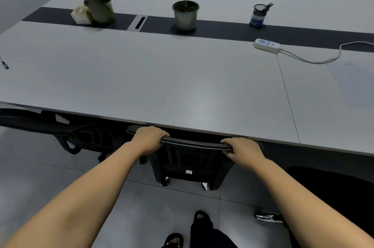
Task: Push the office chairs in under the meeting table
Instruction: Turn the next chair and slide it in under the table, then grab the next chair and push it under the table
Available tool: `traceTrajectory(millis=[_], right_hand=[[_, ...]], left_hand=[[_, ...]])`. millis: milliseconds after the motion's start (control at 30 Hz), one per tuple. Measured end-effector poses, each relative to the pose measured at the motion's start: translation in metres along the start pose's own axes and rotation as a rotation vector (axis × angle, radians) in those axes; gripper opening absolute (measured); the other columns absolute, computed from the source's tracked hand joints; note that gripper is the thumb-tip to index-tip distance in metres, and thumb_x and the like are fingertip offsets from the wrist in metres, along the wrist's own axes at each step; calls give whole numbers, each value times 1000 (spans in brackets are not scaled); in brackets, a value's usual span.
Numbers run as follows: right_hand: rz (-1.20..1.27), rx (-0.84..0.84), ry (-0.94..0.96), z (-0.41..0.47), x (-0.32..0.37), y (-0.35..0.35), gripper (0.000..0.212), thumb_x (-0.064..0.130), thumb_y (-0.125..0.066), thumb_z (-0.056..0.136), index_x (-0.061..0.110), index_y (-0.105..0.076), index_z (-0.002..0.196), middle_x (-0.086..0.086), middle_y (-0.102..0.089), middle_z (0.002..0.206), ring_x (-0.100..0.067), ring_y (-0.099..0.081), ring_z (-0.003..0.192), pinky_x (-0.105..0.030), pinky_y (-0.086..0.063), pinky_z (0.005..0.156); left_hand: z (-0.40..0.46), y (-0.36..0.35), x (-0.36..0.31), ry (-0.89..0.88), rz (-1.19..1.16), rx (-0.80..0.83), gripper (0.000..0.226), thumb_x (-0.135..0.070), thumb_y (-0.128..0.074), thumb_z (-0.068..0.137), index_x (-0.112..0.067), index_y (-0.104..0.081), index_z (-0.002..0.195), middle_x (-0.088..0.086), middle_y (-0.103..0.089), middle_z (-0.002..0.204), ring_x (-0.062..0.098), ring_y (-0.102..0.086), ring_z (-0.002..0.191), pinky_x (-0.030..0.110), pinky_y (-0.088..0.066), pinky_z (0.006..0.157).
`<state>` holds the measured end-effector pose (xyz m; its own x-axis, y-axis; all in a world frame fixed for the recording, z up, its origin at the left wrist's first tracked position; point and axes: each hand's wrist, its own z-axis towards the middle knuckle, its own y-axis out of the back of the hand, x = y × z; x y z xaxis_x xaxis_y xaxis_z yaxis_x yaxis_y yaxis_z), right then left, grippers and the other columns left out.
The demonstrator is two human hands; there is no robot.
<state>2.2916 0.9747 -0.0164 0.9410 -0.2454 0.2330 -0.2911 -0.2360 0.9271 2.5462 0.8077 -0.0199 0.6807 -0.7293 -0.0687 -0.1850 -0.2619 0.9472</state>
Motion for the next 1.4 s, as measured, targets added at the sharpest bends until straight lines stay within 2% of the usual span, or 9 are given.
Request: traceTrajectory(millis=[100, 267, 433, 567, 733, 867, 1033, 1200, 1400], right_hand=[[23, 14, 6, -15, 11, 10, 51, 37, -53, 87, 26, -39, 136, 1, -51, 136, -20, -45, 124, -37, -39, 99], [318, -148, -4, -65, 42, 36, 55, 37, -56, 88, 29, -34, 138, 9, -43, 141, -10, -36, 130, -25, -29, 104], [718, -354, -104, -136, 82, 32, 50, 32, -63, 83, 38, -43, 129, 27, -47, 125, 8, -45, 118, -21, -37, 101], [977, -487, -203, -196, 119, 12, 46, 31, -63, 79, 41, -51, 122, 22, -60, 119, 6, -51, 115, -19, -43, 93], [1215, -657, -362, -263, 146, -14, 43, 17, -62, 77, 35, -57, 115, 22, -62, 115, 2, -60, 104, -7, -46, 83], [1264, -812, -519, -305, 156, -35, 43, 4, -61, 80, 30, -58, 114, 19, -65, 113, -1, -63, 100, -5, -47, 79], [1261, -962, -663, -356, 161, -54, 42, 5, -61, 80, 33, -58, 111, 24, -65, 110, 1, -63, 99, -4, -47, 78], [1265, -1154, -793, -419, 160, -71, 45, 43, -65, 69, 33, -59, 112, 22, -65, 111, 0, -63, 100, -7, -48, 80], [1251, -1285, -926, -516, 142, -103, 41, 25, -61, 67, 37, -59, 106, 26, -65, 108, -1, -63, 100, -7, -48, 80]], left_hand=[[-7, 6, 2, -47, -4, 90, 48, -27, -52, 85, -28, -45, 132, 3, -60, 126, 24, -52, 117, 37, -46, 87], [-45, 38, -13, -188, -197, -23, 57, -37, -57, 87, -26, -36, 139, -1, -52, 136, 17, -46, 125, 31, -38, 101], [-127, 47, -20, -220, -589, -133, 55, -57, -46, 74, -45, -43, 128, -22, -56, 126, -4, -49, 119, 20, -40, 102], [-193, 34, -23, -156, -899, -220, 44, -51, -56, 75, -56, -48, 118, -34, -60, 115, -11, -54, 109, 3, -39, 90], [-240, 11, -48, -88, -1229, -343, 45, -29, -63, 74, -49, -56, 113, -15, -67, 112, 4, -63, 104, 7, -47, 84], [-250, -1, -78, -168, -1229, -273, 52, -19, -58, 73, -54, -55, 111, -14, -68, 109, 4, -64, 101, 8, -48, 83], [-254, -2, -110, -314, -1179, -152, 47, -29, -62, 72, -54, -55, 112, -17, -68, 106, 3, -63, 101, 10, -49, 83], [-259, -6, -158, -455, -1149, -67, 47, -44, -58, 67, -50, -56, 114, -17, -68, 107, 2, -63, 102, 9, -48, 84], [-287, -21, -248, -579, -1109, 38, 40, -39, -63, 75, -57, -54, 110, -20, -66, 109, -1, -62, 103, 9, -48, 84]])
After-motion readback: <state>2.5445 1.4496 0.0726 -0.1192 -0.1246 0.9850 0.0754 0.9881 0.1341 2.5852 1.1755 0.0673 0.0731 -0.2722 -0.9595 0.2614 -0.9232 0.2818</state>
